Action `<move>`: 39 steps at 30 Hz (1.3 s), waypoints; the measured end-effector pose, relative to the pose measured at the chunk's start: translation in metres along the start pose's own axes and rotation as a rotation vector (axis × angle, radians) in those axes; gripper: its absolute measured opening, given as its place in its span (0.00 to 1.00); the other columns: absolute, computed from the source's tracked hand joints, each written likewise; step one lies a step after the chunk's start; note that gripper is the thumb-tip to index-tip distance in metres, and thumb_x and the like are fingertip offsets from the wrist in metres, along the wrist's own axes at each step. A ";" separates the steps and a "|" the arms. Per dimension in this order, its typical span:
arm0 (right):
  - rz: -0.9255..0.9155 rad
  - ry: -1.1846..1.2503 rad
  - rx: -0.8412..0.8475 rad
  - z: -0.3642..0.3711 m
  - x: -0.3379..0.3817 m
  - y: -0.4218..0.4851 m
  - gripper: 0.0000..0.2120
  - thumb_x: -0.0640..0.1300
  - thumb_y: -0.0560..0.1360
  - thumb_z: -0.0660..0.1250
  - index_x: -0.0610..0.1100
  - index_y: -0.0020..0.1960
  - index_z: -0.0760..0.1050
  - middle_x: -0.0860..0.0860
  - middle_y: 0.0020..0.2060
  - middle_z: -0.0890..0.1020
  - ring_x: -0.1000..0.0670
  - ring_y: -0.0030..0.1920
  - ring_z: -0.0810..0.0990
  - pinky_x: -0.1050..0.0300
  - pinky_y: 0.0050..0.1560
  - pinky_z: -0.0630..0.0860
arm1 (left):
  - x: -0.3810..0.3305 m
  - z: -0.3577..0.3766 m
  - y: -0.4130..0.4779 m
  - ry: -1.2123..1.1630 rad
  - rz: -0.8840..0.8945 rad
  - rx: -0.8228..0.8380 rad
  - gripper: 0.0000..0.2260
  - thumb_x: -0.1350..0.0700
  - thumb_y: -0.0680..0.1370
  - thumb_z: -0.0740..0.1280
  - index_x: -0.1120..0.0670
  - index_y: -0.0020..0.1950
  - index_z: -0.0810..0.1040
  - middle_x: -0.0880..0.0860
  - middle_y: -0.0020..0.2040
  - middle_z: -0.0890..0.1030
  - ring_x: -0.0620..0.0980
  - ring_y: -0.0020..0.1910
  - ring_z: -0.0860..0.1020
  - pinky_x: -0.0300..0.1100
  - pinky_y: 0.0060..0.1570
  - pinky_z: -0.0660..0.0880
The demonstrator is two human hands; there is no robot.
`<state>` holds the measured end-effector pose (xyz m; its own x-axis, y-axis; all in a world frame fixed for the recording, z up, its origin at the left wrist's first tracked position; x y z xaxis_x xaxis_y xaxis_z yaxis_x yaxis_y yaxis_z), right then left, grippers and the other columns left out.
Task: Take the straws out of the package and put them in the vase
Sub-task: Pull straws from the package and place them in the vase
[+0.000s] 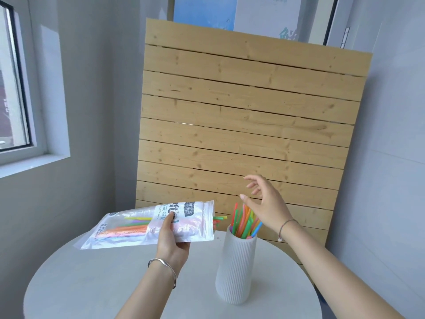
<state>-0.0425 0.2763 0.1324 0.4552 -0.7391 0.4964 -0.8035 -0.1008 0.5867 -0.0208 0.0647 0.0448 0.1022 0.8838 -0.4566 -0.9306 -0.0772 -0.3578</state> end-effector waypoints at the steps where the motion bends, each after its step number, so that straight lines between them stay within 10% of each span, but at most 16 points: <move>1: -0.023 -0.006 0.032 0.002 0.001 -0.003 0.18 0.50 0.74 0.66 0.55 0.62 0.69 0.57 0.53 0.76 0.58 0.52 0.74 0.60 0.52 0.73 | 0.000 0.000 -0.001 -0.002 -0.002 0.001 0.04 0.53 0.76 0.69 0.51 0.43 0.78 0.50 0.34 0.84 0.49 0.39 0.80 0.42 0.40 0.78; 6: 0.030 -0.260 0.428 0.023 -0.004 -0.018 0.21 0.56 0.80 0.50 0.52 0.69 0.68 0.54 0.72 0.67 0.51 0.73 0.61 0.55 0.73 0.56 | 0.002 -0.002 -0.005 -0.022 -0.012 0.015 0.04 0.54 0.75 0.70 0.52 0.43 0.78 0.50 0.31 0.84 0.50 0.40 0.80 0.43 0.41 0.77; 9: -0.021 -0.274 0.321 0.023 0.002 -0.021 0.22 0.55 0.81 0.49 0.51 0.72 0.64 0.54 0.72 0.66 0.53 0.74 0.58 0.60 0.73 0.48 | 0.002 -0.001 -0.007 -0.033 -0.008 0.024 0.03 0.53 0.76 0.69 0.52 0.43 0.78 0.50 0.30 0.84 0.49 0.37 0.81 0.42 0.39 0.77; 13: -0.021 0.188 -0.097 0.022 0.031 -0.032 0.14 0.48 0.80 0.57 0.51 0.64 0.71 0.56 0.61 0.76 0.59 0.58 0.74 0.75 0.55 0.67 | -0.004 0.002 -0.010 -0.033 0.039 0.044 0.04 0.53 0.75 0.70 0.52 0.48 0.79 0.50 0.37 0.85 0.49 0.38 0.83 0.43 0.46 0.78; 16: 0.146 0.633 -0.207 0.041 0.048 -0.041 0.07 0.43 0.80 0.58 0.50 0.55 0.72 0.52 0.57 0.79 0.57 0.55 0.78 0.61 0.57 0.74 | -0.014 0.008 -0.013 -0.014 0.130 0.070 0.10 0.53 0.76 0.69 0.52 0.56 0.78 0.53 0.55 0.83 0.53 0.54 0.81 0.46 0.59 0.76; 22: 0.752 1.318 0.044 0.081 0.064 -0.051 0.16 0.54 0.80 0.54 0.47 0.51 0.76 0.51 0.39 0.83 0.52 0.40 0.80 0.59 0.39 0.75 | -0.032 0.027 -0.034 0.270 0.464 0.059 0.18 0.50 0.70 0.76 0.53 0.58 0.80 0.50 0.54 0.85 0.49 0.55 0.82 0.47 0.59 0.76; 30: 0.580 1.043 -0.093 0.088 0.065 -0.053 0.07 0.46 0.78 0.61 0.46 0.43 0.71 0.55 0.22 0.64 0.55 0.22 0.62 0.64 0.23 0.59 | -0.046 0.028 -0.039 0.251 0.504 0.093 0.18 0.52 0.71 0.75 0.52 0.60 0.80 0.50 0.54 0.85 0.50 0.55 0.83 0.49 0.60 0.76; 39: 0.425 0.992 -0.024 0.074 0.064 -0.040 0.07 0.43 0.78 0.62 0.42 0.43 0.73 0.55 0.20 0.69 0.56 0.19 0.64 0.65 0.21 0.62 | -0.039 0.019 -0.031 0.130 0.282 0.115 0.19 0.51 0.75 0.70 0.57 0.65 0.77 0.54 0.60 0.82 0.53 0.58 0.81 0.47 0.63 0.74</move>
<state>-0.0095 0.1832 0.0931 0.2576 0.1601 0.9529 -0.9661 0.0577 0.2515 -0.0025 0.0411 0.0893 -0.1277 0.7680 -0.6276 -0.9614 -0.2514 -0.1120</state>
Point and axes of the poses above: each hand's wrist, its own y-axis towards the middle knuckle, its own z-axis out of the palm, x = y × z, the point moved 2 cm from there along y, towards the middle knuckle
